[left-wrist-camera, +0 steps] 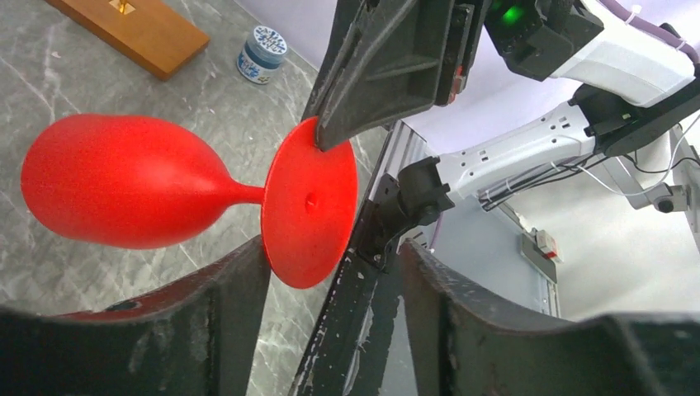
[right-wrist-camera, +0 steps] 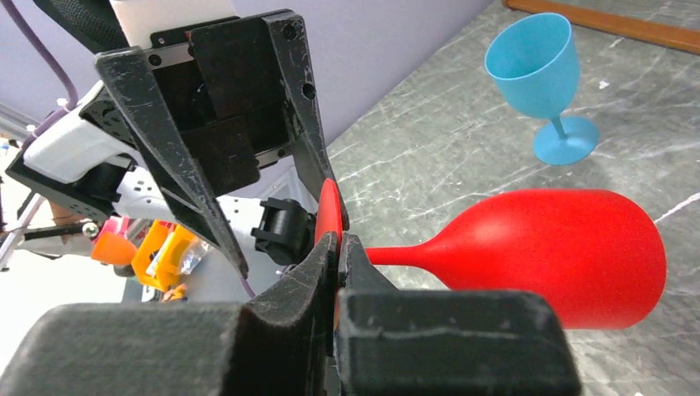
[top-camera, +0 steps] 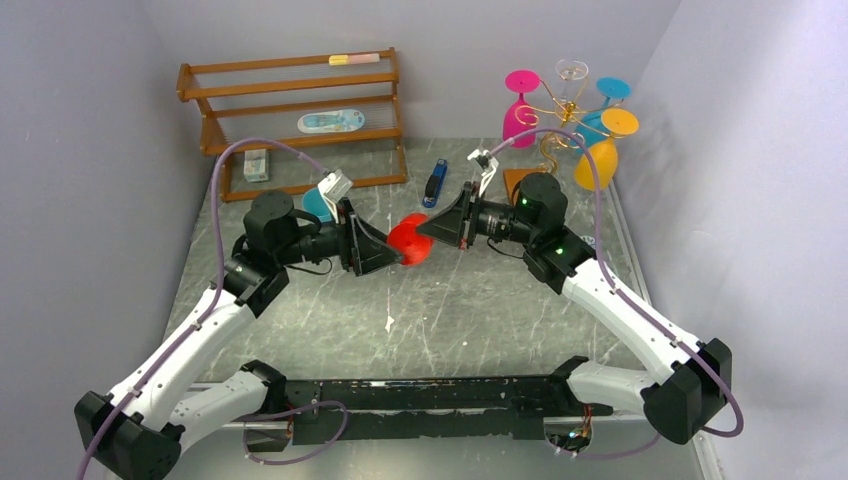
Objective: Take the wine glass off the wine glass rack
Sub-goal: Place the wine glass at the center of the board.
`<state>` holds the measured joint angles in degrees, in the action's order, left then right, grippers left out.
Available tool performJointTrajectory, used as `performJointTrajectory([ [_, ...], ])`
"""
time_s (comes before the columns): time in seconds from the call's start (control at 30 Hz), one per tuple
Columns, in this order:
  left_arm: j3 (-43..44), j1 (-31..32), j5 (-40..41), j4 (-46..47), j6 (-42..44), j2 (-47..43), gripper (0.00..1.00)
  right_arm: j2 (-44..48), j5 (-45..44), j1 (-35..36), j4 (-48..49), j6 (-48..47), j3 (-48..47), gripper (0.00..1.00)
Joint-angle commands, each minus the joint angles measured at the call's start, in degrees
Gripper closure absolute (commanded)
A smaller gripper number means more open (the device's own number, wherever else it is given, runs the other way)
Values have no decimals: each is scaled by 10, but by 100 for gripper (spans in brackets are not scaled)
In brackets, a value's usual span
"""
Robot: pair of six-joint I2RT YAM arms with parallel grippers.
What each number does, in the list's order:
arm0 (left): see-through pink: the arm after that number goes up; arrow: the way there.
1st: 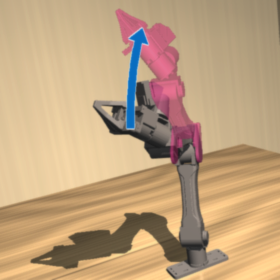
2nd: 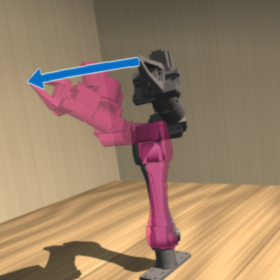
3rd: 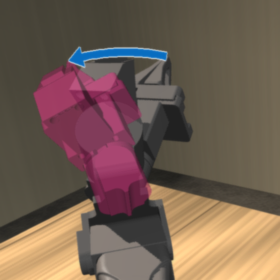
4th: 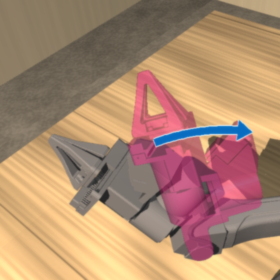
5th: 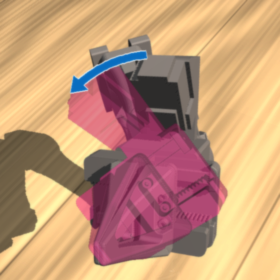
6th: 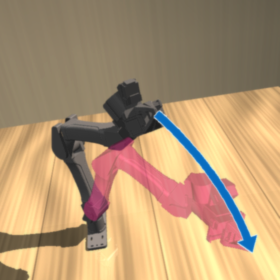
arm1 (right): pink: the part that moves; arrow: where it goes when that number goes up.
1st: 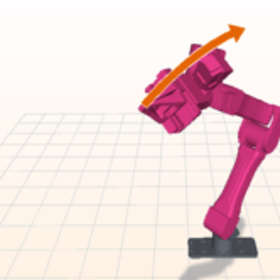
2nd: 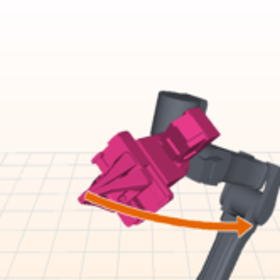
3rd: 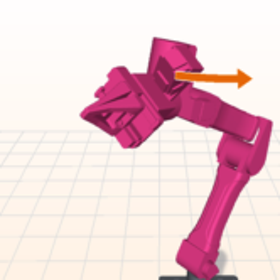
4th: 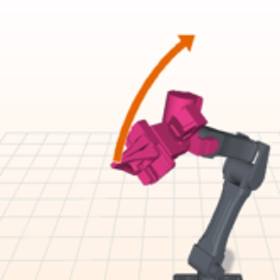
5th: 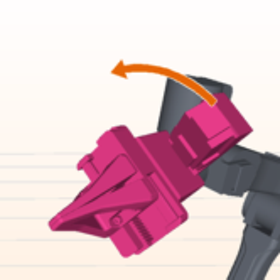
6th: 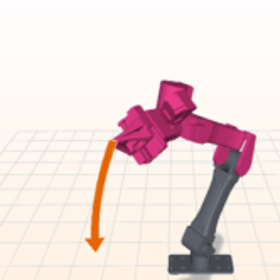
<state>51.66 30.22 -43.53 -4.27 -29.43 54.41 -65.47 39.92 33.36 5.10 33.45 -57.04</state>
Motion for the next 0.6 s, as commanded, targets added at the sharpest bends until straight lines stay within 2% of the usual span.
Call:
performJointTrajectory([
  [0.0, -9, 4, -1, 39, -14, 5, 42, 2, 9, 6, 48, 12, 11, 100],
  [0.13, -9, 4, 6, 38, -15, 3, 55, 0, 17, 6, 53, 14, 17, 100],
  [0.27, -9, 4, 11, 38, -16, 5, 63, -5, 36, 6, 76, 26, 27, 100],
  [0.57, -9, 3, 28, 38, -9, 4, 89, -3, 40, 6, 76, 17, 38, 100],
])
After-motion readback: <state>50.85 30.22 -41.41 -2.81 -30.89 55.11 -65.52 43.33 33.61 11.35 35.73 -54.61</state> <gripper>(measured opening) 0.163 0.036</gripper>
